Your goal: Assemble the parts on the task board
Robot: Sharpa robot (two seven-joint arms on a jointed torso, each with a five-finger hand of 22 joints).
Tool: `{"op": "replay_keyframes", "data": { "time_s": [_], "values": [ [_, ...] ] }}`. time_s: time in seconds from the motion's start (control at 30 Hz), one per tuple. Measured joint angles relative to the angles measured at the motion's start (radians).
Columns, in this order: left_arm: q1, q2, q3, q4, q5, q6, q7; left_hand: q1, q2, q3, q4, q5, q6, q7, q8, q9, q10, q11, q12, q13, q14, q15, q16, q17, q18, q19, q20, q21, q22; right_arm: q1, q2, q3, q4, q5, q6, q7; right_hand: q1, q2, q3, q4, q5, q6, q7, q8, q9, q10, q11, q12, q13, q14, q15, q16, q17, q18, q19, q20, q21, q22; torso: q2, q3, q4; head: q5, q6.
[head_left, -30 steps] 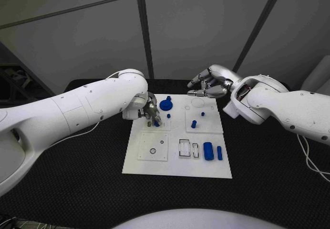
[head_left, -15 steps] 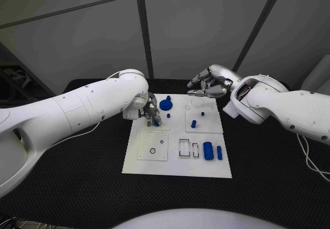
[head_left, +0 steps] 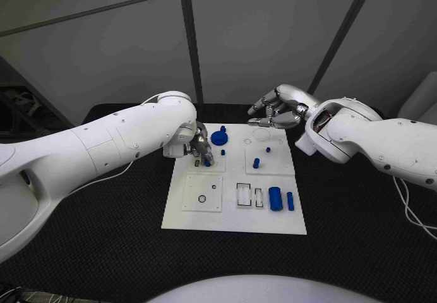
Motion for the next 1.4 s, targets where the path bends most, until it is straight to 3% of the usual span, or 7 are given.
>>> {"op": "replay_keyframes", "data": {
  "time_s": [0.07, 0.17, 0.23, 0.47, 1.07, 1.2, 1.4],
  "values": [
    [0.0, 0.0, 0.0, -0.001, 0.0, -0.001, 0.0, -0.006, 0.006, 0.0, 0.0, -0.008, -0.002, -0.002, 0.0, -0.001, 0.0, 0.0, -0.001, 0.0, 0.0, 0.0, 0.0, 0.0, 0.0, 0.0, 0.0, 0.0, 0.0, 0.0, 0.0, 0.0, 0.0, 0.0, 0.0, 0.0, 0.0, 0.0, 0.0, 0.0, 0.0, 0.002, 0.002, 0.0, 0.0, 0.0, 0.0, 0.0, 0.0, 0.0, 0.0, 0.0, 0.0, 0.0, 0.0, 0.0, -0.003, 0.0, 0.0, 0.0, 0.0, 0.0, 0.0],
    [-0.002, 0.001, 0.0, -0.002, 0.001, -0.007, -0.001, -0.02, 0.019, -0.001, -0.002, -0.123, -0.006, -0.008, -0.006, -0.012, 0.0, 0.0, -0.007, 0.0, 0.0, 0.0, 0.0, 0.0, 0.0, 0.0, 0.0, 0.0, 0.0, 0.0, -0.001, 0.0, 0.001, 0.0, 0.0, 0.0, 0.0, 0.0, 0.0, 0.0, 0.0, 0.002, 0.002, 0.0, 0.0, 0.0, 0.0, 0.0, 0.0, 0.0, 0.0, 0.0, 0.0, 0.0, 0.0, 0.0, -0.003, 0.0, 0.0, 0.0, 0.0, 0.0, 0.001],
    [-0.002, 0.0, 0.0, -0.003, 0.002, -0.013, -0.001, -0.042, 0.0, 0.018, -0.033, -0.137, -0.004, -0.01, -0.012, -0.02, 0.0, 0.0, -0.007, 0.0, 0.0, 0.0, 0.0, 0.0, 0.0, 0.0, 0.0, 0.0, 0.0, 0.0, -0.002, 0.0, 0.002, 0.0, 0.0, 0.0, 0.0, 0.0, 0.0, 0.0, 0.0, 0.002, 0.002, 0.0, 0.001, 0.0, 0.0, 0.0, -0.001, 0.0, 0.0, 0.0, 0.0, 0.0, 0.0, 0.0, -0.003, 0.0, -0.001, 0.0, 0.0, 0.0, 0.002],
    [-0.006, -0.004, -0.002, -0.005, 0.003, -0.033, -0.002, -0.135, -0.083, -0.077, 0.01, -0.137, 0.012, -0.012, -0.021, -0.042, -0.001, -0.003, -0.015, 0.0, 0.0, -0.001, -0.004, 0.0, 0.0, 0.0, 0.0, 0.0, 0.0, 0.0, -0.004, 0.0, 0.003, 0.0, 0.0, 0.0, 0.0, 0.0, 0.0, 0.0, 0.0, 0.002, 0.002, 0.0, 0.001, 0.0, 0.0, 0.0, -0.001, 0.0, 0.0, 0.0, 0.0, 0.0, 0.0, 0.0, -0.003, 0.0, -0.001, 0.0, 0.0004, 0.0, 0.004],
    [-0.011, -0.034, -0.001, 0.021, 0.016, -0.068, 0.002, -0.122, -0.119, -0.24, 0.098, -0.137, 0.031, -0.016, -0.036, -0.069, -0.009, -0.01, -0.015, 0.0, 0.0, -0.008, -0.004, 0.0, 0.0, 0.004, -0.004, -0.004, 0.0, 0.0, -0.006, 0.0, 0.001, -0.003, -0.001, -0.001, 0.0, 0.0, 0.0, 0.0, 0.0, 0.002, 0.002, 0.0, 0.001, 0.0, 0.0, 0.0, -0.002, 0.0, 0.0, -0.004, 0.0, 0.0, 0.0, 0.0, -0.003, 0.0, -0.001, -0.0004, 0.0003, 0.0, 0.008],
    [-0.015, -0.047, 0.014, 0.032, 0.017, -0.074, 0.002, -0.118, -0.122, -0.282, 0.118, -0.137, 0.037, -0.015, -0.043, -0.072, -0.009, -0.01, -0.015, 0.0, 0.0, -0.008, -0.004, 0.0, 0.0, 0.004, -0.004, -0.004, 0.0, 0.0, -0.004, 0.0, -0.001, -0.003, -0.001, -0.001, 0.0, 0.0, 0.0, 0.0, 0.0, 0.002, 0.002, 0.0, 0.001, 0.0, 0.0, 0.0, -0.002, 0.0, 0.0, -0.004, 0.0, 0.0, 0.0, 0.0, -0.003, 0.0, -0.002, -0.0006, 0.0003, 0.002, 0.011],
    [-0.013, -0.061, 0.046, 0.056, 0.017, -0.085, 0.002, -0.097, -0.112, -0.322, 0.137, -0.137, 0.037, -0.015, -0.043, -0.074, -0.009, -0.01, -0.015, 0.0, 0.0, -0.008, -0.005, 0.0, 0.0, 0.0, -0.007, -0.004, 0.0, 0.0, 0.001, 0.0, -0.011, -0.004, -0.001, -0.001, 0.0, 0.0, 0.0, 0.0, 0.0, 0.002, 0.002, 0.0, 0.001, 0.0, 0.0, 0.0, -0.002, 0.0, 0.0, -0.004, 0.0, 0.0, 0.0, 0.0, -0.003, 0.0, -0.003, -0.0007, 0.0003, 0.003, 0.019]
  ]
}}
